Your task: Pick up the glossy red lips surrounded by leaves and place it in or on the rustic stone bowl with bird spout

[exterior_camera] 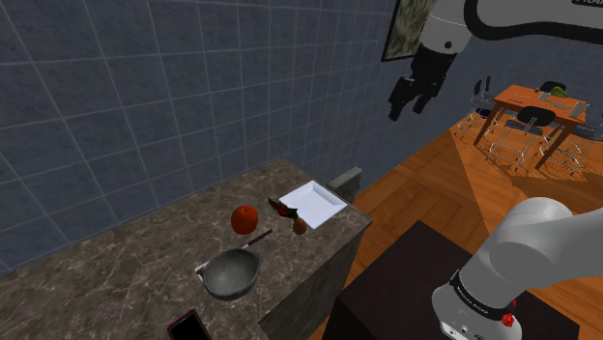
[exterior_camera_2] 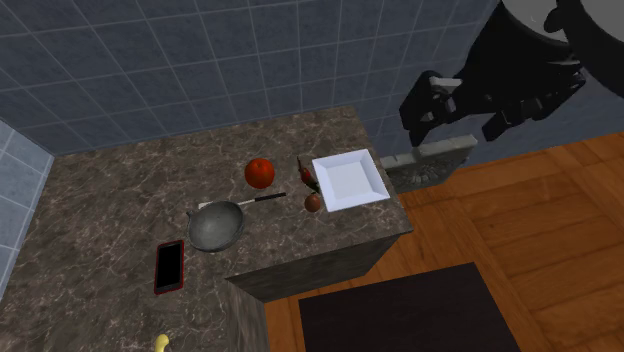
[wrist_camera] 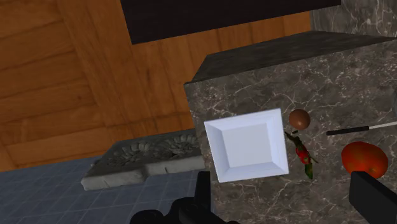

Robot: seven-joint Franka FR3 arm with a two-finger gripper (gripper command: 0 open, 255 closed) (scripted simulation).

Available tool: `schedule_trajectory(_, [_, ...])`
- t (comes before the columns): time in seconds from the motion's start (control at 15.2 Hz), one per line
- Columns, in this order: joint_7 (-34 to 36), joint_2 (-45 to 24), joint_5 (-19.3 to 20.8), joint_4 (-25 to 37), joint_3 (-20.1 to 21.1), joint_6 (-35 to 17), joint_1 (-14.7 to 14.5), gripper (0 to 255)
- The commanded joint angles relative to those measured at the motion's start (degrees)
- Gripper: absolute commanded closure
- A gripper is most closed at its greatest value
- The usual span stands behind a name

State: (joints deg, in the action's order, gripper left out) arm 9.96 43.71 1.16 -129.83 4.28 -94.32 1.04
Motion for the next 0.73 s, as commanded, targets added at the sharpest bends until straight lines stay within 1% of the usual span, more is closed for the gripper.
schedule_trajectory(0.0, [0.0, 0.0, 0.0, 0.0, 0.0, 0.0, 0.0, 0])
schedule_trajectory(0.33, [0.52, -5.16, -1.59, -4.6, 0.09, -9.46, -0.45, 0])
schedule_trajectory(0.66, [0.75, -12.15, -3.22, -7.32, 0.32, -18.91, -0.98, 0])
